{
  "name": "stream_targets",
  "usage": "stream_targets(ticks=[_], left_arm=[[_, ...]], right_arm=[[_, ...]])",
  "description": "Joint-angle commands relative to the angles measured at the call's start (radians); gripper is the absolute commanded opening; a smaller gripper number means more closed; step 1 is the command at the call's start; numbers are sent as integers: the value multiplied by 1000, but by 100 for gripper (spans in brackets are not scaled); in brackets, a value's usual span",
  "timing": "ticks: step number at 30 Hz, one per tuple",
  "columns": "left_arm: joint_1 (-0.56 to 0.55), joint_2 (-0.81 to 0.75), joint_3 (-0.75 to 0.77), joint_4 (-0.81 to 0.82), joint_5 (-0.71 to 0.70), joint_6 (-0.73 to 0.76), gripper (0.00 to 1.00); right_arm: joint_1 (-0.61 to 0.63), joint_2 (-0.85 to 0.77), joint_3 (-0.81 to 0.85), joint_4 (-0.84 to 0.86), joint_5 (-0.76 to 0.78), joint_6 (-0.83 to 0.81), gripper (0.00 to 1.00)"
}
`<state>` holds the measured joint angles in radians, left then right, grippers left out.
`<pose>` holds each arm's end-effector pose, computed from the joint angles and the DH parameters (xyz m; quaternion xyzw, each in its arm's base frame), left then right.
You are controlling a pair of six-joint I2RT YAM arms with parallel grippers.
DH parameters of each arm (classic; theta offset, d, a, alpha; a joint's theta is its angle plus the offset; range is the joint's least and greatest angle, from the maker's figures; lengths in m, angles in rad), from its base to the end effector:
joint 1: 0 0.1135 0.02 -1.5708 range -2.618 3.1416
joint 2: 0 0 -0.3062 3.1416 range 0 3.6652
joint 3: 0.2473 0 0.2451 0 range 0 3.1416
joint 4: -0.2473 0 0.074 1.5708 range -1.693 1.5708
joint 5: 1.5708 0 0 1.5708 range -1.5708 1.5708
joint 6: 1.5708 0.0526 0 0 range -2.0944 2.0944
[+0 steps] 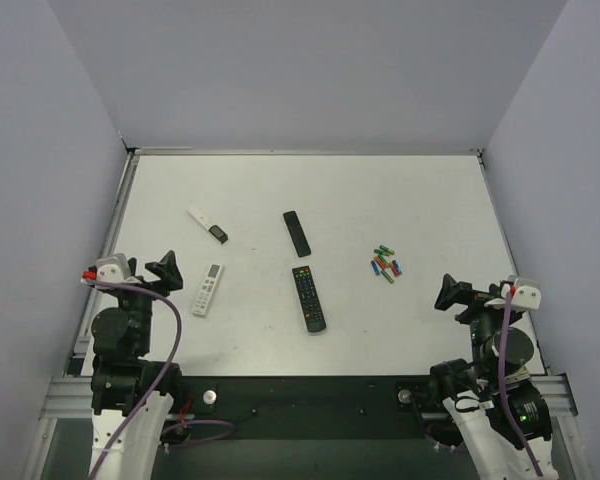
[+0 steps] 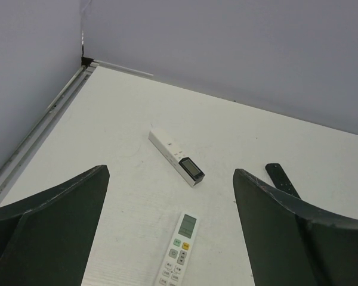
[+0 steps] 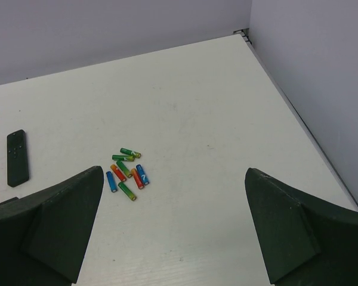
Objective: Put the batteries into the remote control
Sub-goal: Pick up the remote control from the center of the board.
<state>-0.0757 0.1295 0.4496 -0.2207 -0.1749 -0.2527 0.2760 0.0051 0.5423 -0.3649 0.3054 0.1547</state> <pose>0.0488 0.0055 0.2973 -0.1236 0.6602 -0.0629 0.7382 0.0135 -0.0126 0.3095 0.0776 0.6420 0.0660 0.7599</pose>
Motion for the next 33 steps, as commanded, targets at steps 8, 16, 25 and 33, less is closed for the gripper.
stream_targets(ticks=[8, 16, 25, 33], left_arm=[[8, 256, 126, -114, -55, -91, 97], [4, 631, 259, -226, 58, -122, 97], [-4, 1030, 396, -302, 199, -25, 97], [-111, 1314, 527, -362, 157, 52, 97]], right_arm=[[57, -168, 18, 9, 41, 11, 100], [88, -191, 19, 0, 40, 13, 100], [104, -195, 21, -8, 40, 13, 100], [107, -194, 27, -19, 37, 14, 100]])
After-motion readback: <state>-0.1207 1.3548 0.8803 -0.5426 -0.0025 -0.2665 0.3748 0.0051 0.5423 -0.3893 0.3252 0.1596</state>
